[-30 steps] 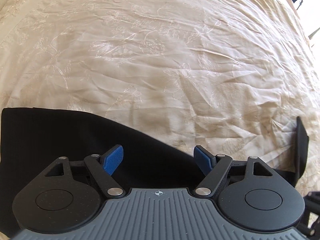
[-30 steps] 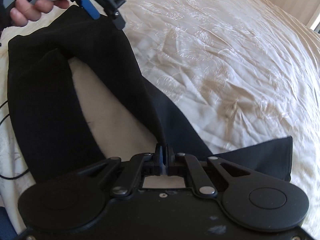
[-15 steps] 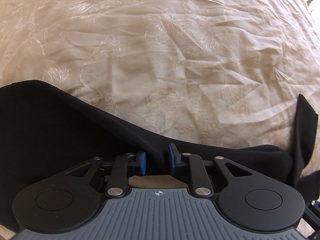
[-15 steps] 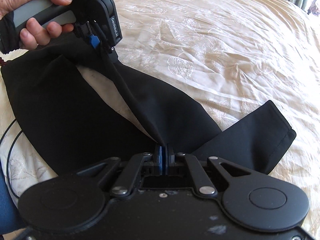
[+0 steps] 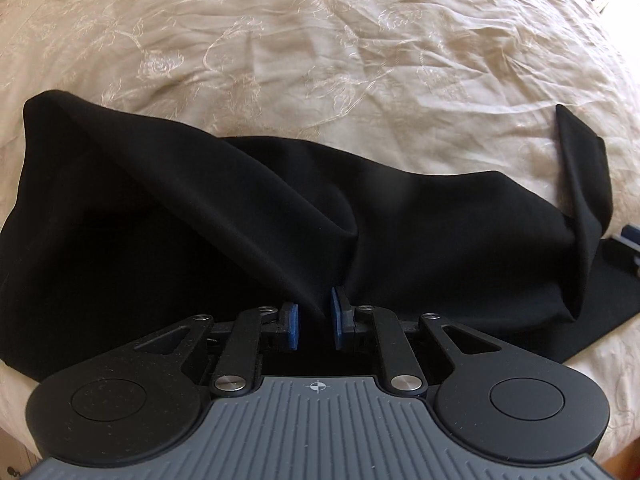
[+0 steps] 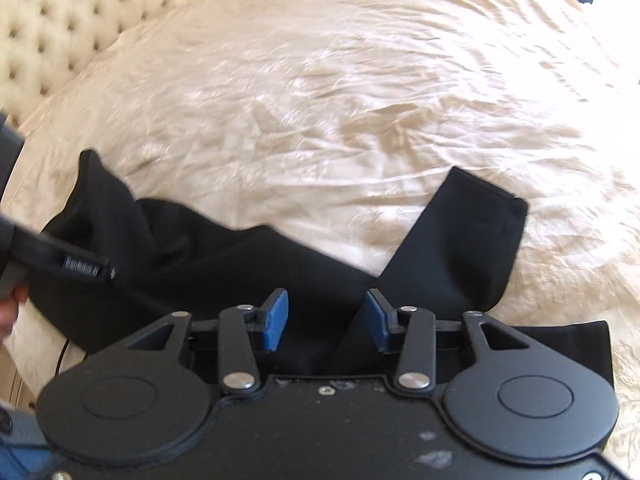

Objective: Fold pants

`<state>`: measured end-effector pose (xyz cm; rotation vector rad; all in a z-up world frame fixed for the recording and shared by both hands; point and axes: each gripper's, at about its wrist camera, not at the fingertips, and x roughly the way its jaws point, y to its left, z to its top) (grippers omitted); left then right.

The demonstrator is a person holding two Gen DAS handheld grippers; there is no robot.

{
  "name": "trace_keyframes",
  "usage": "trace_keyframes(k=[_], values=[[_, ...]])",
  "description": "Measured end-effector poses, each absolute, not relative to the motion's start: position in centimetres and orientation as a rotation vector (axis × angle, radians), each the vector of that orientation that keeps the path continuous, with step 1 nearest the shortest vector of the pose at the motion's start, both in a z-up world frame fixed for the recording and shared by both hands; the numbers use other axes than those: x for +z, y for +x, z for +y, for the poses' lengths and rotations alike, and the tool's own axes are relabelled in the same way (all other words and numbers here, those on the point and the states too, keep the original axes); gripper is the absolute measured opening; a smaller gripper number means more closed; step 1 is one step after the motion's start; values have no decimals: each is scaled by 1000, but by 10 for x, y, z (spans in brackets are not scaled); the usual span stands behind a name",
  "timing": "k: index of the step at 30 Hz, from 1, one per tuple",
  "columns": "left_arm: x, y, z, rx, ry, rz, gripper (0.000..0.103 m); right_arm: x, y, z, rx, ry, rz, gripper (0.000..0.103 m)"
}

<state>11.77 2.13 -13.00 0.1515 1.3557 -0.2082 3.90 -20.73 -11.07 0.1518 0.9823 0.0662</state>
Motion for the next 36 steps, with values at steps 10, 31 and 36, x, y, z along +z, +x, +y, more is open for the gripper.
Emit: trace_keyframes(k=[10, 31, 36], values=[[-134, 106, 21, -168, 144, 1319, 15, -174, 151, -199, -274, 24, 1114, 51], [-116, 72, 8, -147, 206, 1212, 11, -160, -17, -319, -516, 373, 1093, 4], [-117, 61, 7, -120, 217, 1205, 11, -175, -36, -308, -520, 390, 1106, 4]])
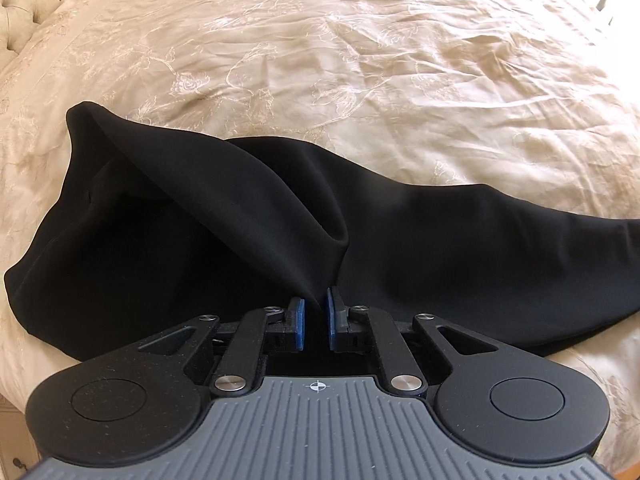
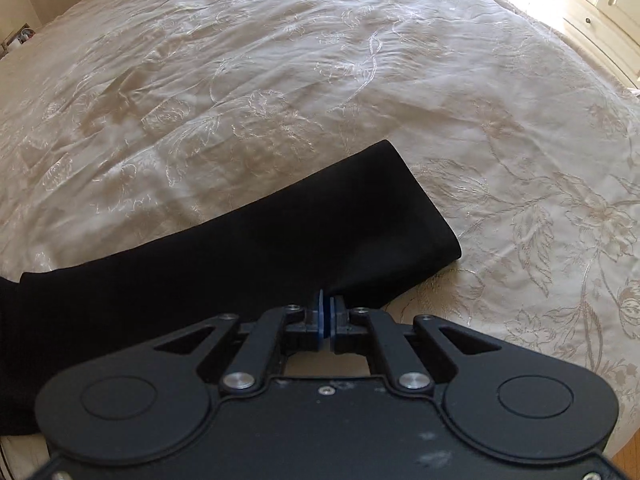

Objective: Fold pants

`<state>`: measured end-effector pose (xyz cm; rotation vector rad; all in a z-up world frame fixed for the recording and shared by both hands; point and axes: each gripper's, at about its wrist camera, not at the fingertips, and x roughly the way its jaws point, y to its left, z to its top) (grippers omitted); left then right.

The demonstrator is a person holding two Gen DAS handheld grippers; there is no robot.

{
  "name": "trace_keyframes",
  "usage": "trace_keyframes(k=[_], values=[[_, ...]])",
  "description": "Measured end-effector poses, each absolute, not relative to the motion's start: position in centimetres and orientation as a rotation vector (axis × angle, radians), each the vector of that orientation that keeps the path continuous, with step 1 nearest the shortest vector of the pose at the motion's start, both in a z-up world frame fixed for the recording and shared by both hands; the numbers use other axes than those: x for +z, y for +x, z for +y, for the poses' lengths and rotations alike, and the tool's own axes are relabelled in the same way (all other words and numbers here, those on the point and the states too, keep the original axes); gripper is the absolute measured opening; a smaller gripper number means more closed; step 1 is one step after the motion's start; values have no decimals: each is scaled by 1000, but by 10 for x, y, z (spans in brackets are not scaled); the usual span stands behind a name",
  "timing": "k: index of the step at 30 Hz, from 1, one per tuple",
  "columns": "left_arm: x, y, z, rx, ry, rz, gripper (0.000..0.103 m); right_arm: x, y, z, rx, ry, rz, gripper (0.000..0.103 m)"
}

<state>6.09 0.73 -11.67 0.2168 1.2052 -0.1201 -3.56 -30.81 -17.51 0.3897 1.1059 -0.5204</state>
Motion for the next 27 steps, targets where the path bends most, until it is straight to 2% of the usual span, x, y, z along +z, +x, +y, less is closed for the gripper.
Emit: trace_keyframes(k=[7, 10, 13, 14, 15, 21, 27], values=[[-119, 45, 5, -107, 217, 1194, 11, -172, -31, -317, -479, 347, 1089, 4], [-123, 42, 2, -96, 255, 1220, 13, -181, -26, -321, -481, 340, 1140, 8], [-108, 39, 10, -105, 231, 1203, 18, -175, -29, -319, -471, 343, 1133, 24], [-103, 38, 12, -122, 231, 1195, 22, -169, -30, -317, -475, 333, 1122, 34], [-98, 36, 14, -138, 243, 1187, 24, -164, -31, -315, -483, 324, 1110, 35], [-88, 38, 48, -153, 301, 1161, 26, -129, -30, -284, -504, 259, 1016, 36], [-94, 83, 134, -63, 218, 1190, 26, -96, 15, -199, -245, 201, 926, 40]])
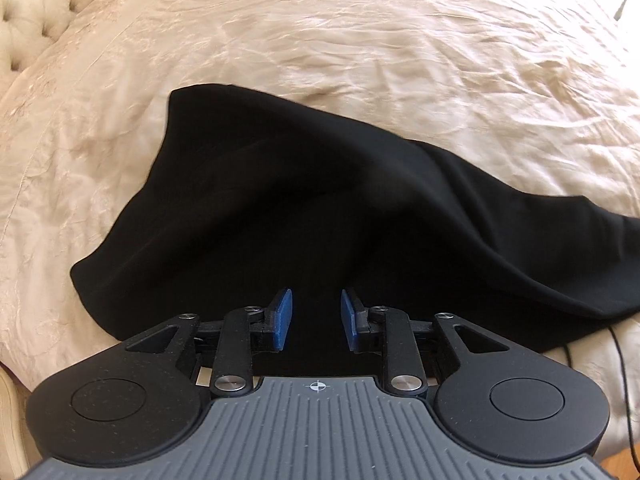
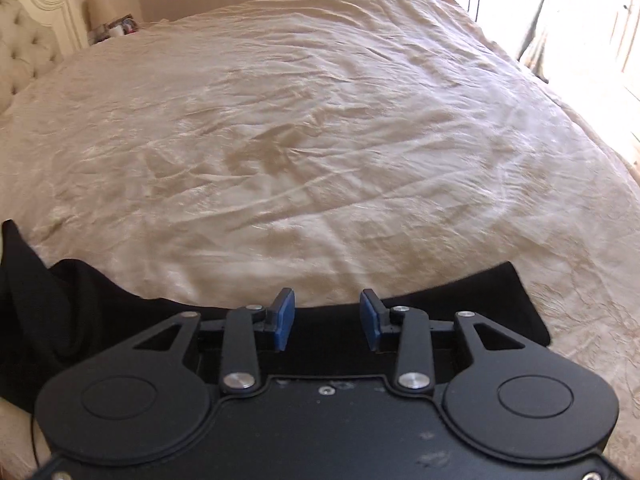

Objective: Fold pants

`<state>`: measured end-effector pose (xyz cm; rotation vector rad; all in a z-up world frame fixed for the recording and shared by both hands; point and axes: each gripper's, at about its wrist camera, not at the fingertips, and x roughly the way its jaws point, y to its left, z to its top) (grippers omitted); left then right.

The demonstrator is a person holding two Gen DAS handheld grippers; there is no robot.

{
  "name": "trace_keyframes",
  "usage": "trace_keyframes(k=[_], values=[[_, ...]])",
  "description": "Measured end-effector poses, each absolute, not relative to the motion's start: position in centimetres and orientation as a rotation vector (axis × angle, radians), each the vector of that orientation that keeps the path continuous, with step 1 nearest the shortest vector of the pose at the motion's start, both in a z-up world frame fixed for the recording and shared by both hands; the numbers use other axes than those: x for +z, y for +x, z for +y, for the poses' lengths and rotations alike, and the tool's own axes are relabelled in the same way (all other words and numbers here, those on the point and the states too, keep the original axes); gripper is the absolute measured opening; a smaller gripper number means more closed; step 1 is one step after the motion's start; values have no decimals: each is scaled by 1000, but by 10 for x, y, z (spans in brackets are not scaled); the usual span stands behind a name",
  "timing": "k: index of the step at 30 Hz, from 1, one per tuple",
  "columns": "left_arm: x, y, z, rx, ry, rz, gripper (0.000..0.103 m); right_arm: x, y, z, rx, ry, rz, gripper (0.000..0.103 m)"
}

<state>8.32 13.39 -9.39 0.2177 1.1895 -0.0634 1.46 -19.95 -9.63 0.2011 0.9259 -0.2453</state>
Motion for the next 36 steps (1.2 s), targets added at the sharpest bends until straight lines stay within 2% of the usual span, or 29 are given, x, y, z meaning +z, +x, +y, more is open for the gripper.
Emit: trace_keyframes(k=[9, 16, 23, 24, 25, 26, 28, 31, 34, 36], values=[[-118, 170, 250, -48, 208, 1214, 26, -79, 125, -4, 211, 112, 902, 46], [-170, 190, 279, -171, 277, 1330, 29, -96, 210, 118, 422, -2, 944, 49], [-169, 185, 285, -176, 210, 1319, 29, -135, 271, 177, 467, -161, 1046, 49], [-166, 183, 287, -176, 195, 1316, 29, -142, 276, 180, 477, -182, 1066, 48], [-163, 182, 288, -177, 179, 1315, 29, -147, 279, 182, 491, -196, 1086, 41], [-159, 181, 293, -178, 155, 1315, 29, -149, 281, 185, 494, -213, 1096, 6], [-148, 178, 301, -189, 90, 1300, 29, -139, 282, 188, 479, -234, 1079, 8], [-134, 175, 311, -230, -18, 1265, 29, -85, 267, 182, 521, -142, 931, 8], [-131, 177, 313, -240, -70, 1229, 29, -35, 225, 183, 580, -139, 771, 8], [-139, 183, 317, -170, -88, 1223, 29, -27, 195, 186, 597, -154, 753, 8]])
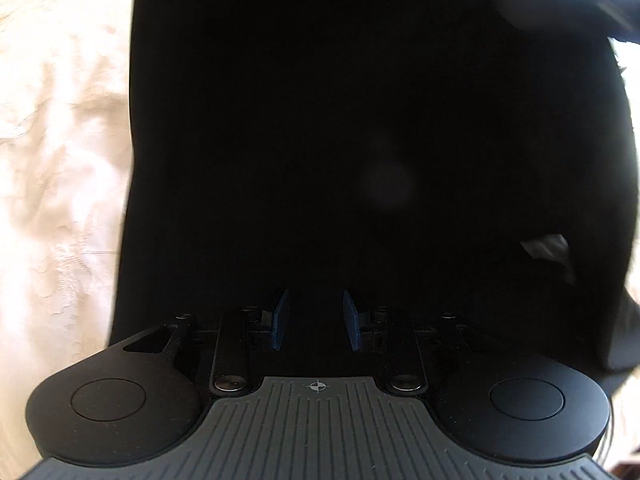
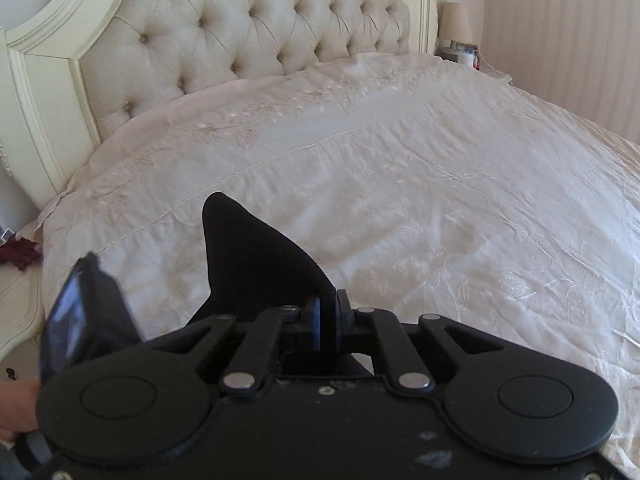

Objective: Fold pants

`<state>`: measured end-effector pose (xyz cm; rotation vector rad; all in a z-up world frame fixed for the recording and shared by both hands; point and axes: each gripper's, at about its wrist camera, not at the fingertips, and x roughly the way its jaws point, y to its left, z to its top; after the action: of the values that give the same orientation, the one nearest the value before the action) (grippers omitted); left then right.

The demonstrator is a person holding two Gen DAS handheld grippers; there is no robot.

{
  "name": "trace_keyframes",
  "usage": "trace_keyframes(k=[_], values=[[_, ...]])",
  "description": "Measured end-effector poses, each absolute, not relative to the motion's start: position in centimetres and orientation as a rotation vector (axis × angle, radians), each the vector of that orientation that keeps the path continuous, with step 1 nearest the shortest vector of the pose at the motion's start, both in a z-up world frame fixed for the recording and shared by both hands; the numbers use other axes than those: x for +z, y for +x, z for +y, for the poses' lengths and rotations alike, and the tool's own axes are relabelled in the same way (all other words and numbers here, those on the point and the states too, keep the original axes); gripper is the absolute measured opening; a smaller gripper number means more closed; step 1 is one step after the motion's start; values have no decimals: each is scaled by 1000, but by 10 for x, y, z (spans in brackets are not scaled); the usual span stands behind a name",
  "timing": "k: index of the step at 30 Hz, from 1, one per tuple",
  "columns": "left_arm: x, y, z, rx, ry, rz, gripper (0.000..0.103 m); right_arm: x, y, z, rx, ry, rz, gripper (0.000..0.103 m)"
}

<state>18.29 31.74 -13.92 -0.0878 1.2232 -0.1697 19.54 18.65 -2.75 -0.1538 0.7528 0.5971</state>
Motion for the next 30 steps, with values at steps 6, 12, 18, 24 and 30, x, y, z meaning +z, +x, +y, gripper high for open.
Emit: trace_keyframes(k=[6, 12, 18, 24, 30], values=[[-153, 193, 368, 48, -221, 1231, 28, -68, 128, 216, 635, -173, 873, 8], [-143, 178, 404, 137, -109, 1198, 28, -96, 109, 244, 659, -180, 922, 9], [-125, 148, 444, 273, -162, 1176, 28, -122, 119, 266, 698, -226, 982, 10], [-87, 148, 437, 249, -122, 1090, 28, -139, 105, 280, 731, -264, 1047, 11], [-105, 168, 358, -17, 24, 1142, 29, -150, 103, 287, 741, -283, 1054, 20]])
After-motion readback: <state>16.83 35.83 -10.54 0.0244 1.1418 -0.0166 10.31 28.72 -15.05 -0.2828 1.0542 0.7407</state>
